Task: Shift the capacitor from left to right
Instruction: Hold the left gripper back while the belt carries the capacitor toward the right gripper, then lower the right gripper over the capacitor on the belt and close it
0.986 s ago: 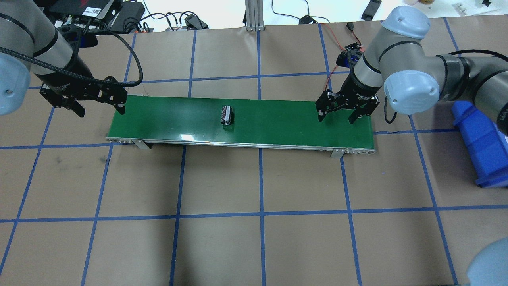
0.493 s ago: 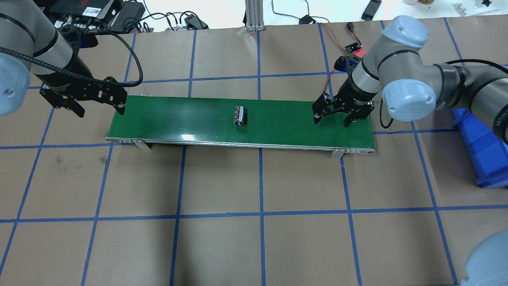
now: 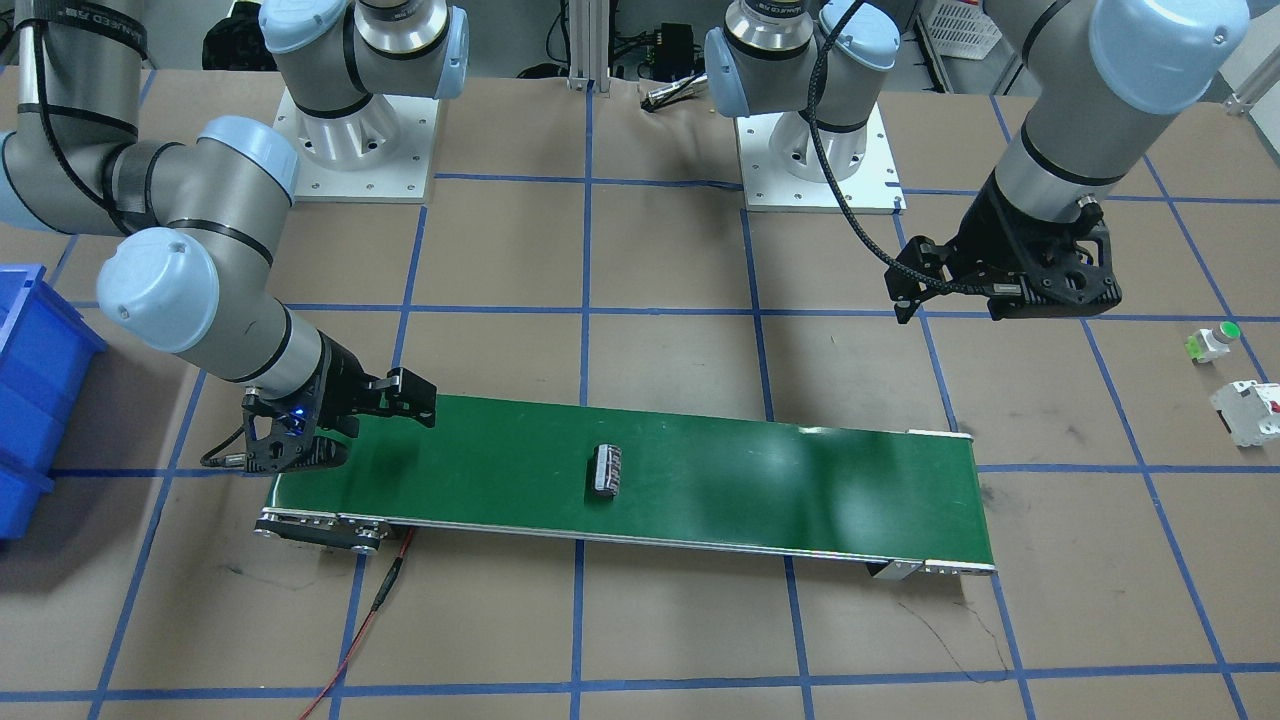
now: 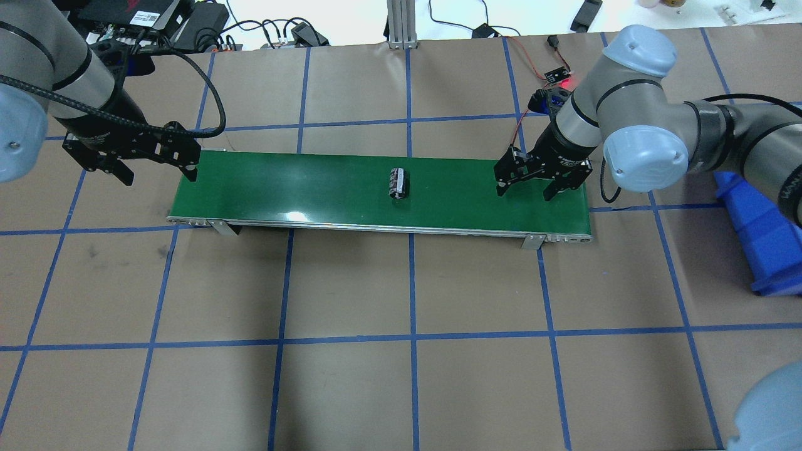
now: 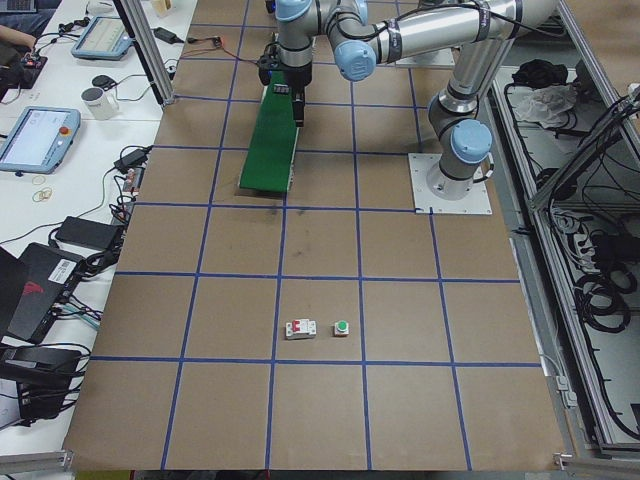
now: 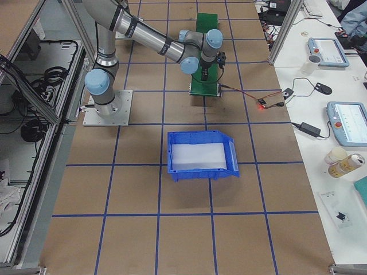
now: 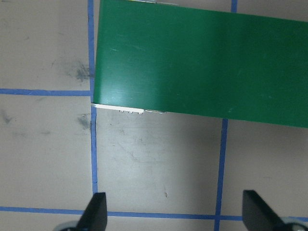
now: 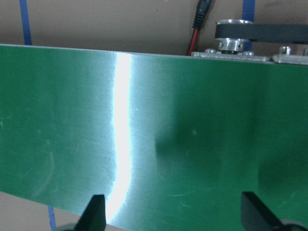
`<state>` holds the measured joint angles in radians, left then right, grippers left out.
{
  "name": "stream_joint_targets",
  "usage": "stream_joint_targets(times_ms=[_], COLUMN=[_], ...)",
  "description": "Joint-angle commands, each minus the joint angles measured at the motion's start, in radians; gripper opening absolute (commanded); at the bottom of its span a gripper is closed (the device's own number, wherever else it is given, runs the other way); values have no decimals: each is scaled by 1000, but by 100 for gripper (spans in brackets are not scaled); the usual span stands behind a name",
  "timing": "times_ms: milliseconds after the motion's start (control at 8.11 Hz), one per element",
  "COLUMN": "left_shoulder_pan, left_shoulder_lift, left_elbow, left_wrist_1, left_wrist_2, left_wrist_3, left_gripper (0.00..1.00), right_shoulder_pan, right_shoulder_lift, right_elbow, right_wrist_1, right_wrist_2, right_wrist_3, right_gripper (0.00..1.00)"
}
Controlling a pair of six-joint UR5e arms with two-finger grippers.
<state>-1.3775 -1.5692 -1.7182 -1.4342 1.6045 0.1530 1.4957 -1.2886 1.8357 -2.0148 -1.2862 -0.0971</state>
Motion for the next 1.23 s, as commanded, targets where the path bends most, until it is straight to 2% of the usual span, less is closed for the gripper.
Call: stream_joint_targets(times_ms=[0,493,1110], left_shoulder_pan=[2,2,2], left_shoulder_lift=[1,3,4], left_elbow=[-4,-6,-6], left_wrist_1=[6,5,5], left_wrist_2=[0,0,0], left_wrist_3=[10,10,10], left_gripper=[100,100,100], right_shoulder_pan=[0,11,78], right_shoulder_lift=[0,0,6], right_elbow=[0,-3,-9], right_wrist_1=[-2,-15,-61], right_wrist_2=[-2,1,-2], right_wrist_3=[14,83,165], right_gripper=[100,100,99])
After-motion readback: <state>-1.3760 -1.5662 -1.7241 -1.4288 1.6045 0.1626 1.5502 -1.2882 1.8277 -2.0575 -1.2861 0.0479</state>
